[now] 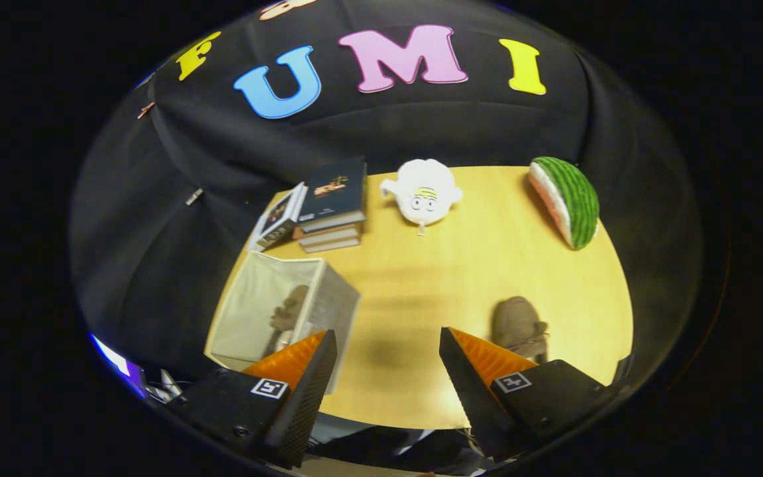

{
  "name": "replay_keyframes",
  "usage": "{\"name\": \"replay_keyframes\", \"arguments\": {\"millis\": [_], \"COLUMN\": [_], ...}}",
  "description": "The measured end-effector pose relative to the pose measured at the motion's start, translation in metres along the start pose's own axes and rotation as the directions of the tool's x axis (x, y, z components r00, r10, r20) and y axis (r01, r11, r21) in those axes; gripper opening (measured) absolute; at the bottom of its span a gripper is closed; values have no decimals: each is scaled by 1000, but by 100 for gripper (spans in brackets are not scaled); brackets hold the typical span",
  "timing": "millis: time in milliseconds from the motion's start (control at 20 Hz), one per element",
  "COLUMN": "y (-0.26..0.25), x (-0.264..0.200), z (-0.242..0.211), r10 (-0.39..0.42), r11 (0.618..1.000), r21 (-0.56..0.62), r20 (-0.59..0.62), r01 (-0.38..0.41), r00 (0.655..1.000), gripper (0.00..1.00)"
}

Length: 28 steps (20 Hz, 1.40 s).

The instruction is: Open the storage box then place both shoes into the box .Put the left shoe in first, then the right shoe, with the right side of both shoes facing outward in a uniform manner.

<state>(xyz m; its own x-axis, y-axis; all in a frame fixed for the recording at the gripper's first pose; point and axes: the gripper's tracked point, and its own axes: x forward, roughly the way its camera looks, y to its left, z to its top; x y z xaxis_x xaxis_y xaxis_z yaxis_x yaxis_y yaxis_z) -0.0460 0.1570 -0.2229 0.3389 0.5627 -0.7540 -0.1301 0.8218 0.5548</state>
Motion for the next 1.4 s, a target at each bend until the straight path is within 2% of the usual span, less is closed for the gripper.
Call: {"name": "replay_keyframes", "arguments": {"millis": [150, 300, 500, 650, 900, 1050, 1100, 1150, 1200, 1300, 1400], "y": [-70, -138, -192, -214, -218, -222, -223, -220, -217, -207, -199], "x": [8, 21, 42, 65, 104, 118, 118, 119, 118, 109, 91], "z": [-19, -51, -98, -120, -121, -112, -108, -107, -107, -109, -97], "r10": [-47, -108, -131, -149, -160, -220, -238, -239, -234, -204, -219], "r11": [997, 987, 981, 976, 972, 963, 959, 960, 963, 977, 975], "r21": [-53, -114, -147, -169, -187, -180, -176, -168, -158, -90, -54], "r20": [34, 14, -43, -80, -92, -86, -82, -81, -89, -130, -139], "r01": [48, 109, 124, 134, 141, 202, 221, 224, 218, 194, 213], "r00": [998, 994, 990, 986, 983, 972, 968, 968, 968, 970, 966], "gripper": [94, 92, 87, 86, 66, 35, 18, 15, 8, 6, 6]}}
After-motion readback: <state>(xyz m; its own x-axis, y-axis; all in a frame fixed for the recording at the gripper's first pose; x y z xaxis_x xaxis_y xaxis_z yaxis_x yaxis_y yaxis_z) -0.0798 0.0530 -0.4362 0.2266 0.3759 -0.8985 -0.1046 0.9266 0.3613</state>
